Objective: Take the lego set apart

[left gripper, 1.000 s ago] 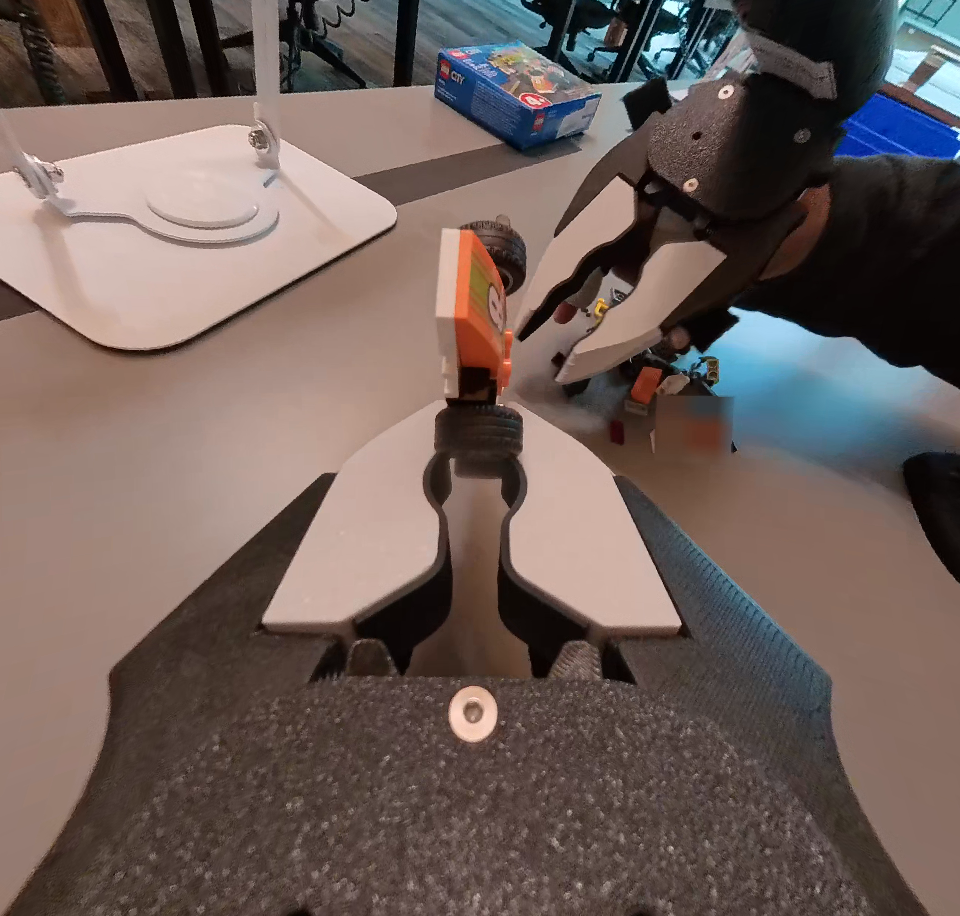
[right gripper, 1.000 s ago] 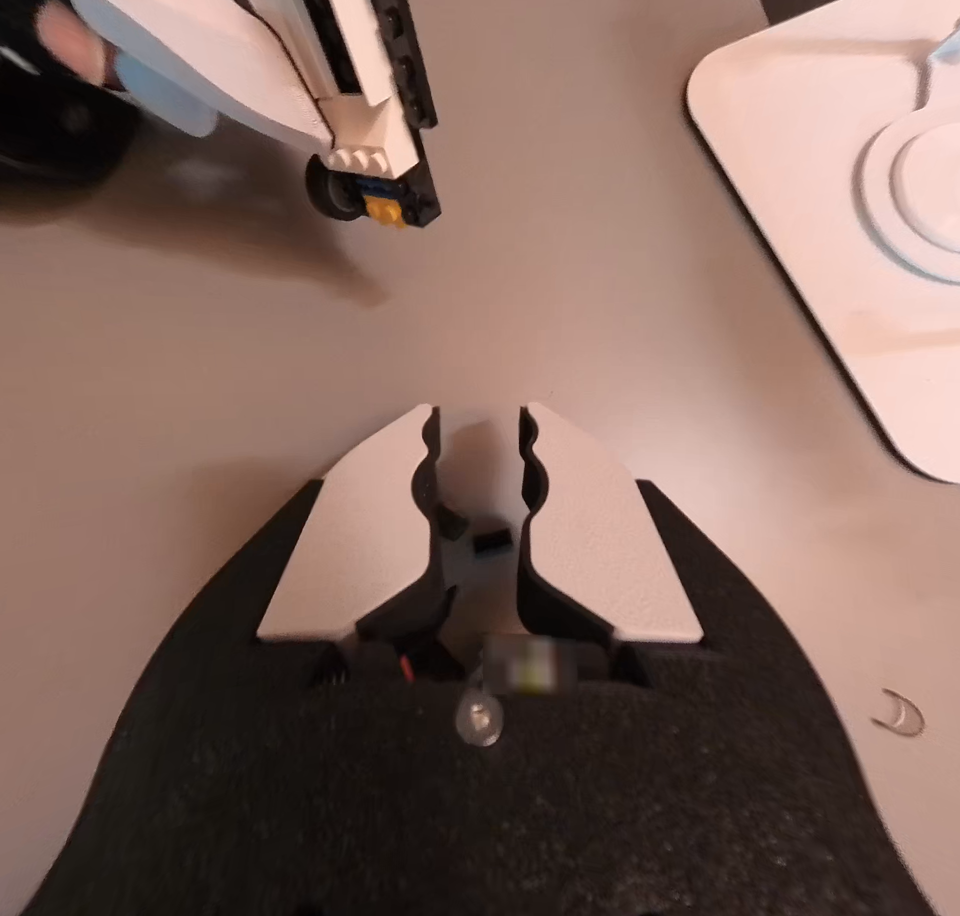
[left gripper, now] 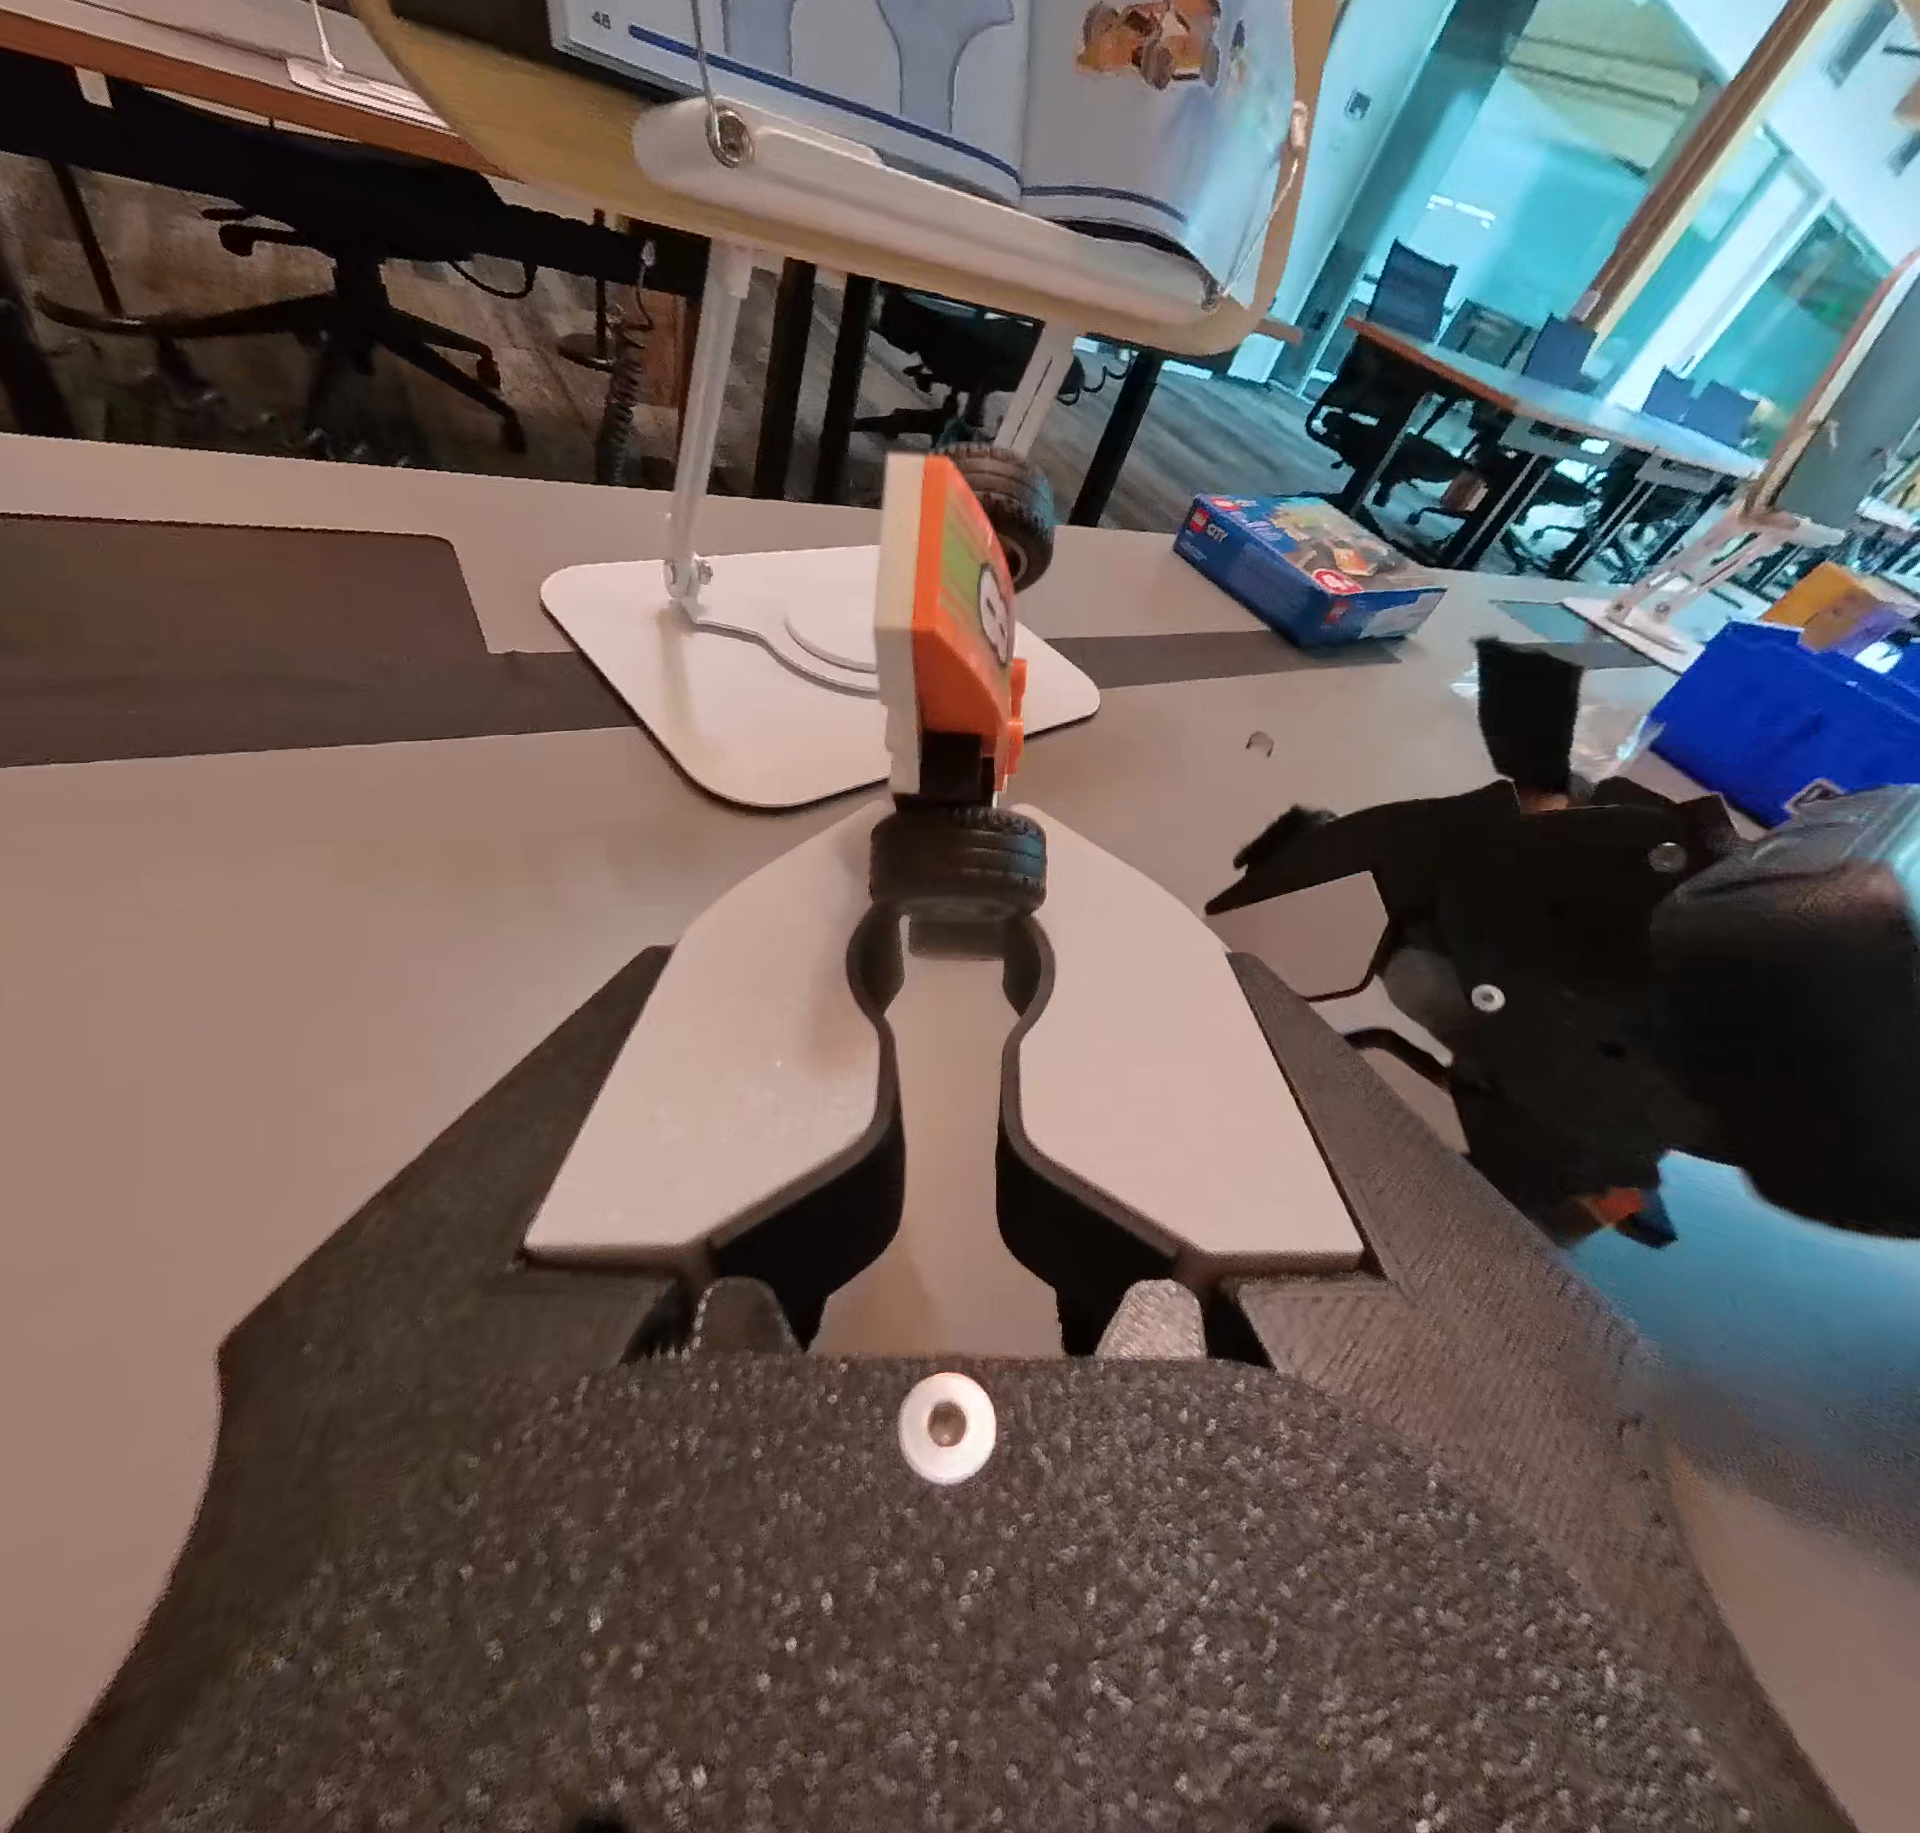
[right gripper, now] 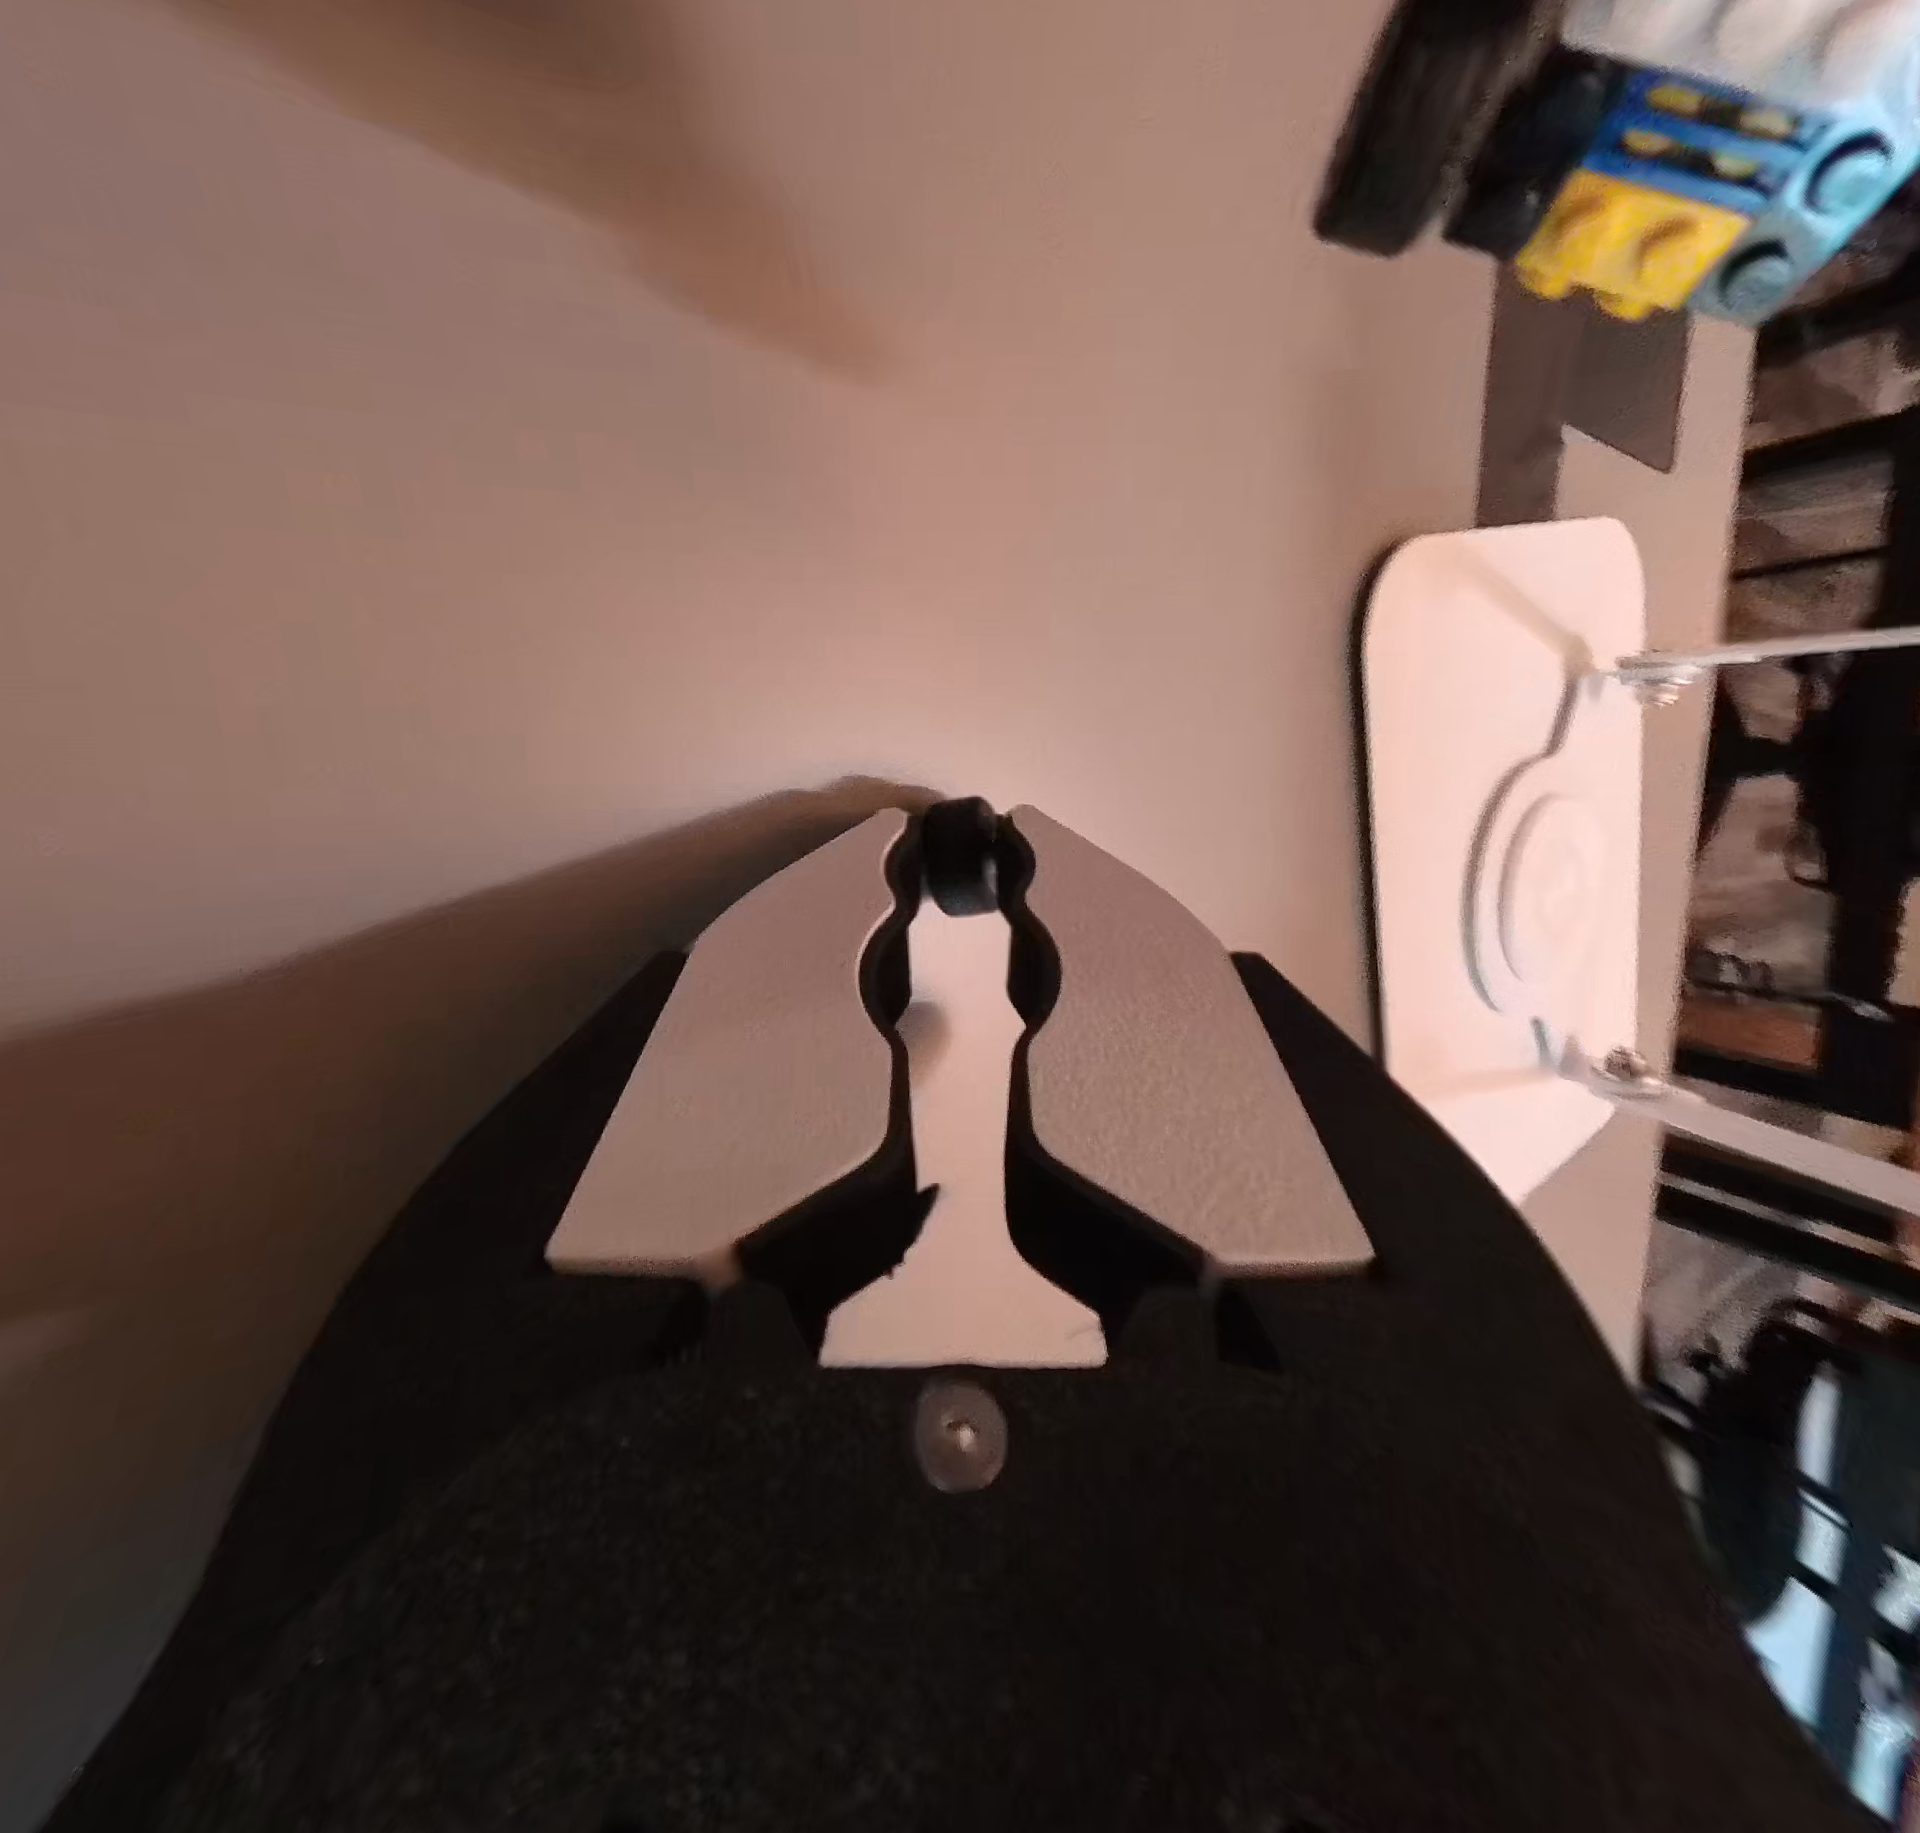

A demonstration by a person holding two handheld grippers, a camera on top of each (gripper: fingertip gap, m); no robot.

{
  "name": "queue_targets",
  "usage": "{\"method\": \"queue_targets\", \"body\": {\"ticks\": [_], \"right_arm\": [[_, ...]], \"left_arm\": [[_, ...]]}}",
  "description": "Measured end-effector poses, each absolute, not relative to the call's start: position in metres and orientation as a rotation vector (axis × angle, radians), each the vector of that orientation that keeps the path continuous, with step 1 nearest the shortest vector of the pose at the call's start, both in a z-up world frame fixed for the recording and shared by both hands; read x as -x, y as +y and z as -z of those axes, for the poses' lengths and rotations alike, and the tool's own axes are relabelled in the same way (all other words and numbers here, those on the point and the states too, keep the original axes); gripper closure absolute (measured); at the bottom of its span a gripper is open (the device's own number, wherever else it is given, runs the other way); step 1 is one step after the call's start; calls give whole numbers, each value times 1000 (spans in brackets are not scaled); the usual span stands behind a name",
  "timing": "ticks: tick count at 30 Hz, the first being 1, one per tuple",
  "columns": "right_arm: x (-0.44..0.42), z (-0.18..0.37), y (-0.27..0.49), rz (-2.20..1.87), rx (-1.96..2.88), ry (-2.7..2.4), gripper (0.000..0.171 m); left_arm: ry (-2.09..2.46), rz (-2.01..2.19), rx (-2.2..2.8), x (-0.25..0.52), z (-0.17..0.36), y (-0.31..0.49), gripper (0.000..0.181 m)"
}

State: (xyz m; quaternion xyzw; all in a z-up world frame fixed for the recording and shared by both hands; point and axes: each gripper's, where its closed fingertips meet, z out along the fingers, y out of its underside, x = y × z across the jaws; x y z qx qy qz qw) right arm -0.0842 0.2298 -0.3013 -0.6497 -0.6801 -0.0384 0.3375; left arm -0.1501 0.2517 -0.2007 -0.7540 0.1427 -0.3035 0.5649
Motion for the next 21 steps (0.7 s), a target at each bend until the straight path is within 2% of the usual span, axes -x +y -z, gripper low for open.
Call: {"method": "queue_targets", "body": {"ticks": [4, 9, 15, 18, 21], "right_arm": [[90, 293, 197, -261, 1855, -1748, 132], [75, 275, 202, -405, 1919, -1705, 132], [81, 296, 212, -483, 1980, -1758, 135], [88, 304, 219, -447, 1977, -1749, 150], [91, 304, 224, -426, 1956, -1731, 151]], "left_arm": [[360, 730, 1770, 144, 200, 250, 166], [369, 744, 1771, 140, 203, 249, 167], [343, 792, 1775, 140, 205, 249, 166], [336, 806, 1774, 140, 204, 249, 166], [333, 841, 1777, 138, 204, 248, 166]]}}
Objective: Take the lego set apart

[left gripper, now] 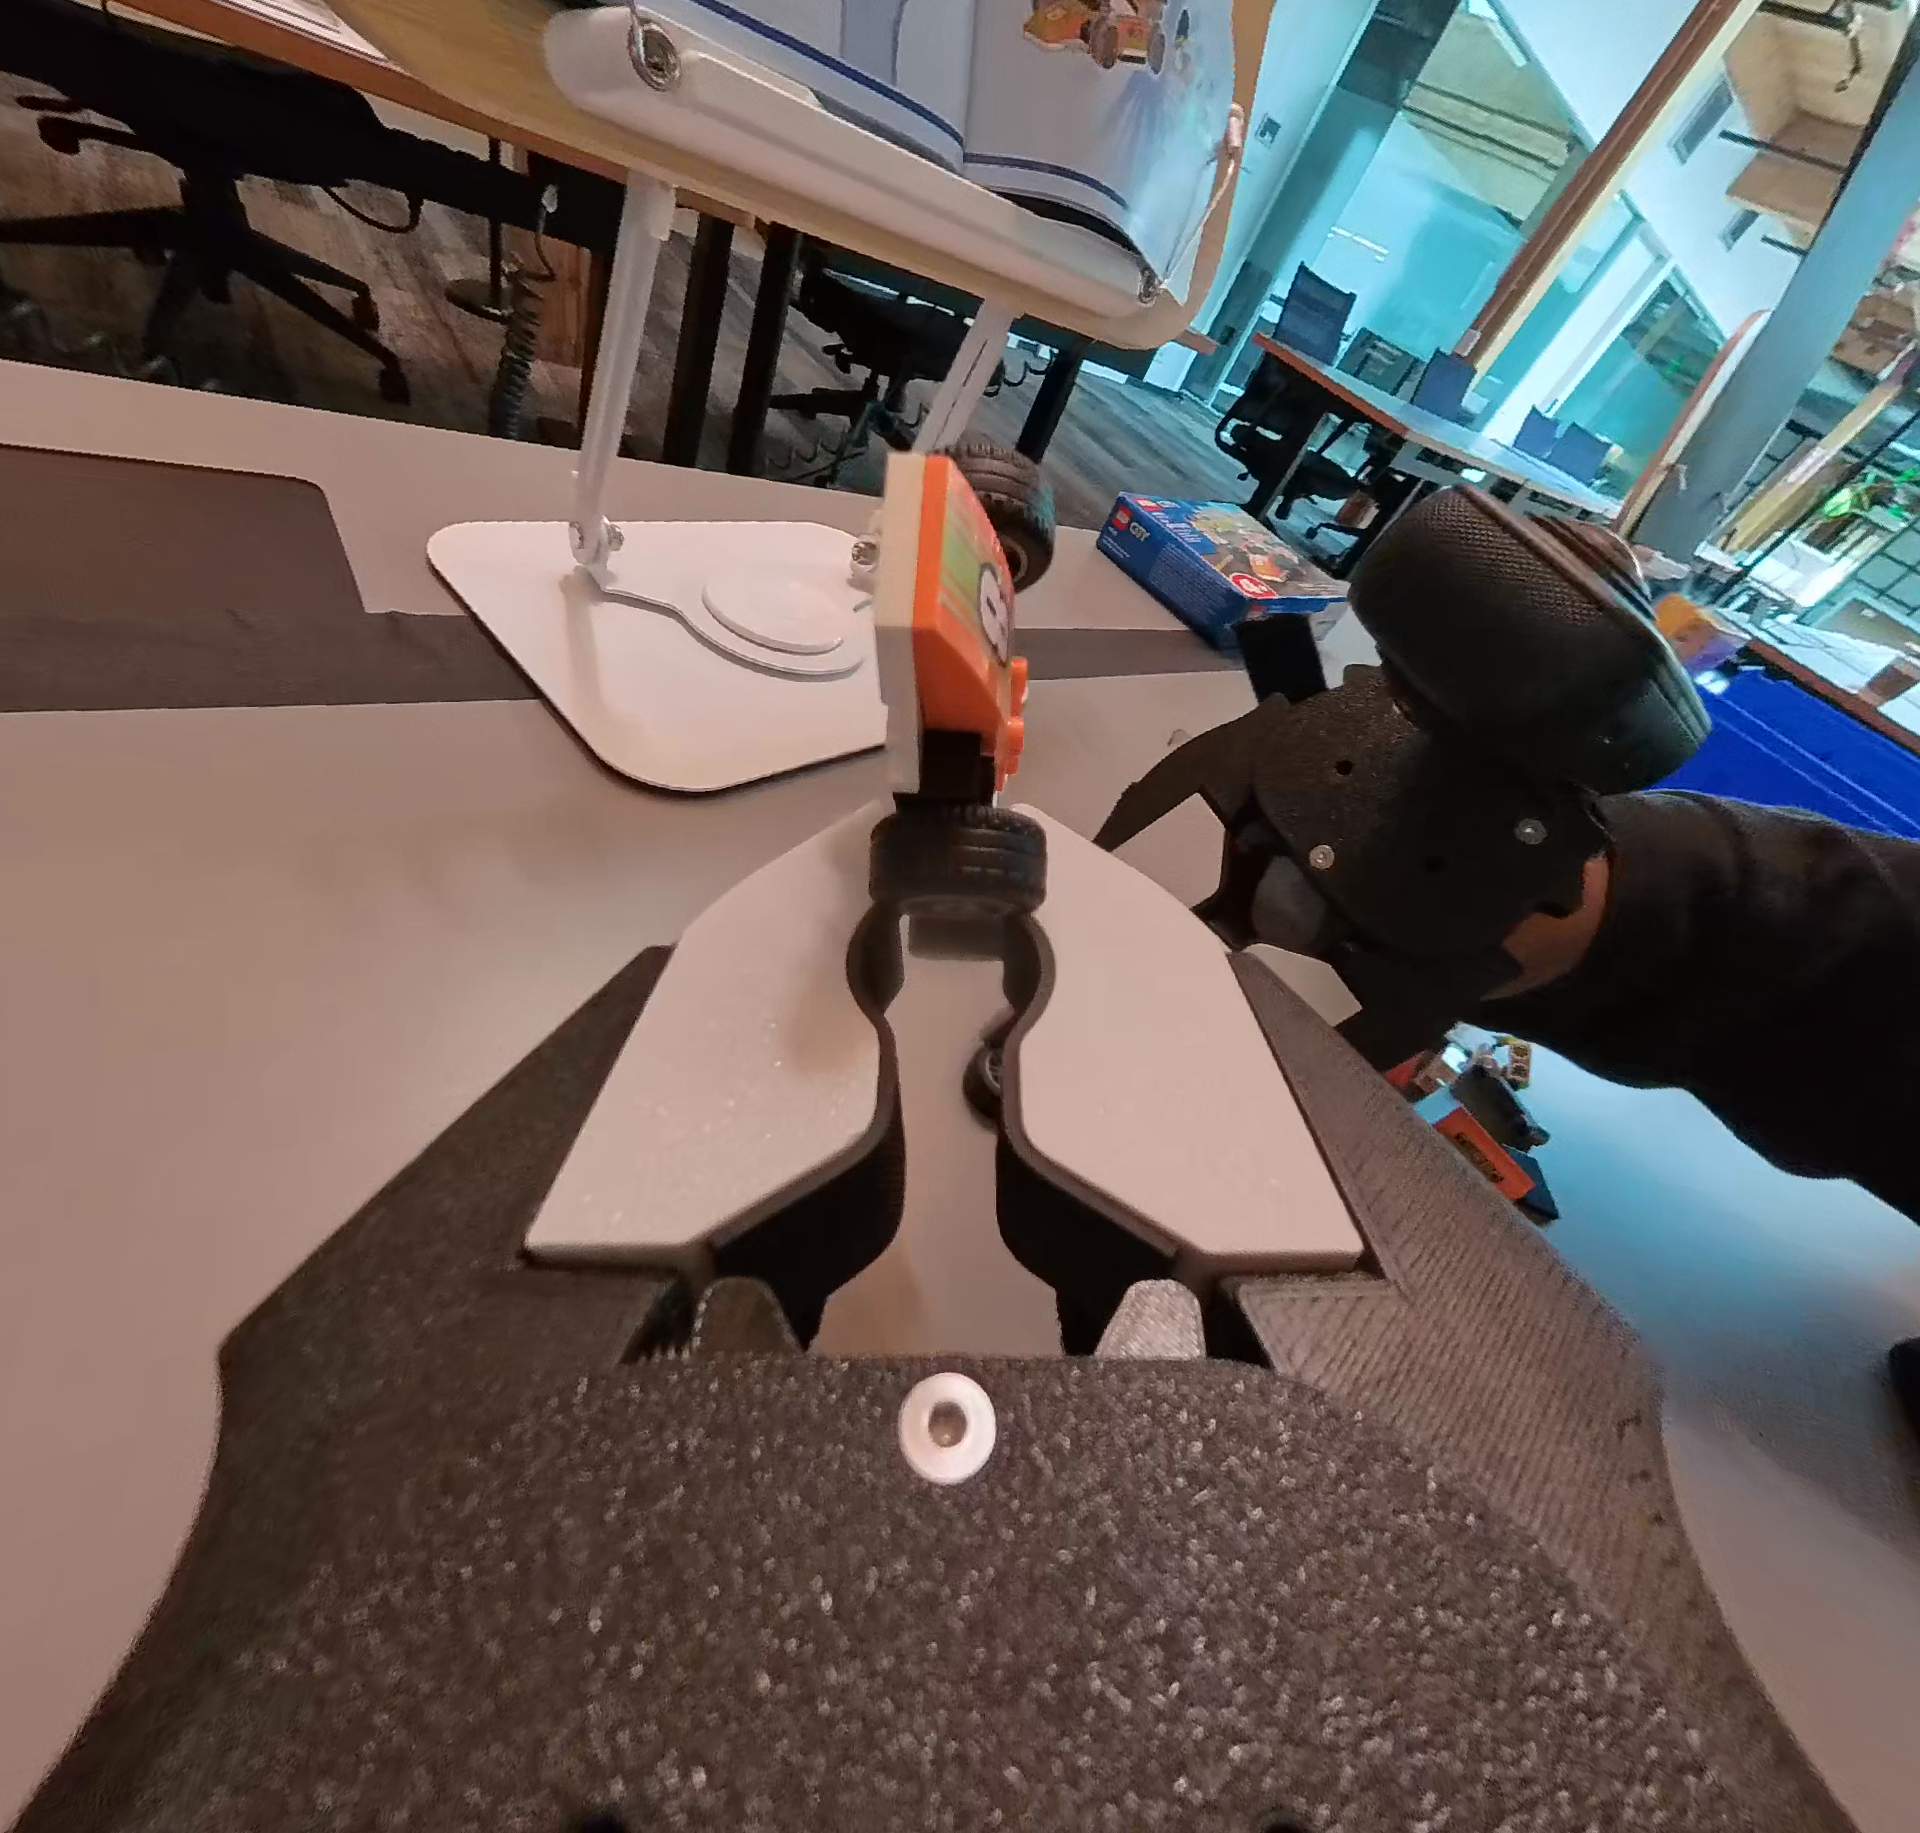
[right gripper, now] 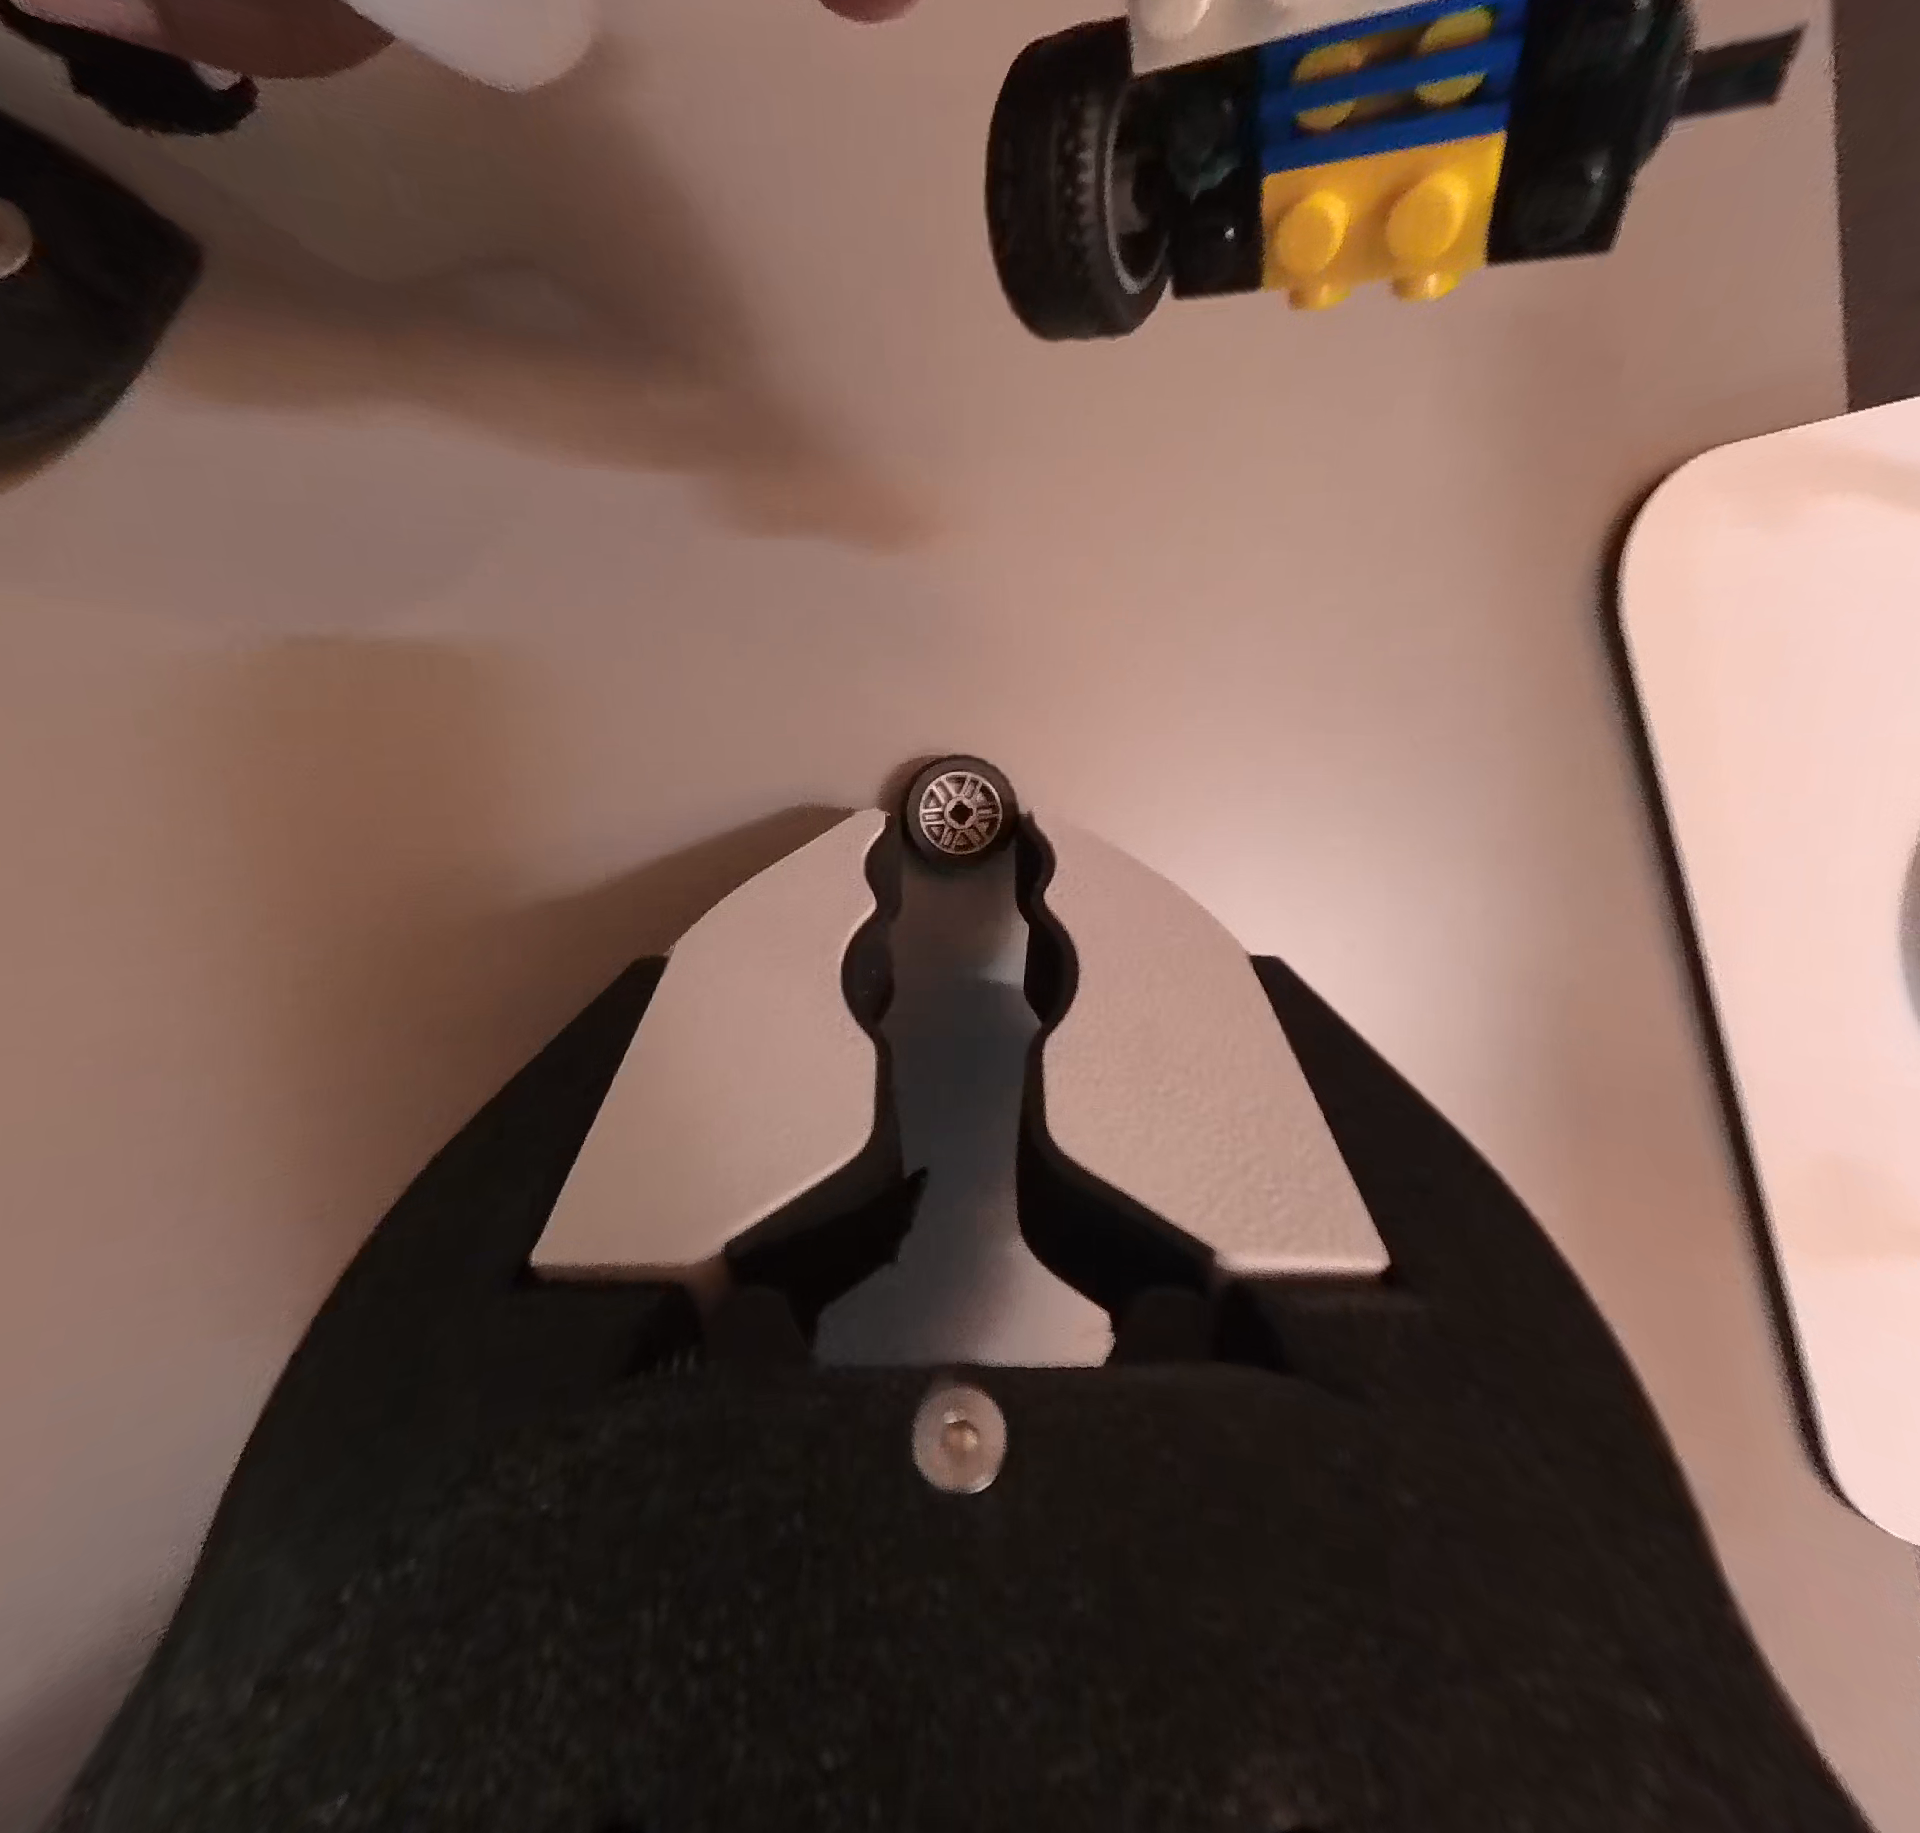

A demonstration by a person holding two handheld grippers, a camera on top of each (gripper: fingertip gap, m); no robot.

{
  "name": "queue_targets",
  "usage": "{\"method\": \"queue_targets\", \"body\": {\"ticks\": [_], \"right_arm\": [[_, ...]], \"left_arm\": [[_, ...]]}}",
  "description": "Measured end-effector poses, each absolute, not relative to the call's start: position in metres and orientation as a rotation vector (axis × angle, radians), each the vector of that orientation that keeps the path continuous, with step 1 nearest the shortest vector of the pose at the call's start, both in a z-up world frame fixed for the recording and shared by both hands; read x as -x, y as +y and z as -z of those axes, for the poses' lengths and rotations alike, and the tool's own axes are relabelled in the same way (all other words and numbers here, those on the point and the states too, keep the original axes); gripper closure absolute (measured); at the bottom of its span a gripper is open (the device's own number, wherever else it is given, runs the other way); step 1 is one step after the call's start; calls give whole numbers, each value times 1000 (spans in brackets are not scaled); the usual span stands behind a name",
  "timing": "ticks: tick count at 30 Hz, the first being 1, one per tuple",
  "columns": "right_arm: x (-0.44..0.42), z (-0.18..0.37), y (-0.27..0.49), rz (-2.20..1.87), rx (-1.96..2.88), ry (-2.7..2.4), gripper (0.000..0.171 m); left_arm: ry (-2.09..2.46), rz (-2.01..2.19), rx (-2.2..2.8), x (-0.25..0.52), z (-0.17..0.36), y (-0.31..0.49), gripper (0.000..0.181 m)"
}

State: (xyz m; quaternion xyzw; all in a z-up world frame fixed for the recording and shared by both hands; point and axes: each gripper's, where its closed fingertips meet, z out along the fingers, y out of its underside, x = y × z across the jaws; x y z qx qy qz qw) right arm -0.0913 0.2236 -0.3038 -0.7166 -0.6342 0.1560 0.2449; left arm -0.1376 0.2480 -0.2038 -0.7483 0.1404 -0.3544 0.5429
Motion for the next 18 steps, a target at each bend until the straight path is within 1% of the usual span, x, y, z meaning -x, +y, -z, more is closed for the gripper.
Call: {"method": "queue_targets", "body": {"ticks": [2, 4, 7, 12, 15, 18], "right_arm": [[90, 300, 224, -418, 1937, -1719, 150], [88, 289, 222, -440, 1917, -1674, 139], [79, 264, 216, -516, 1882, -1554, 130], [58, 201, 192, -778, 1759, -1278, 129], [42, 166, 170, -873, 1651, -1189, 130], [33, 144, 148, -906, 1576, -1169, 133]], "left_arm": [[342, 874, 1781, 134, 204, 246, 166], [370, 908, 1773, 129, 203, 243, 167], [450, 1002, 1703, 117, 192, 231, 167], [666, 1280, 1520, 85, 168, 191, 167], [831, 1344, 1460, 67, 168, 166, 167], [1007, 1409, 1421, 50, 175, 138, 167]]}}
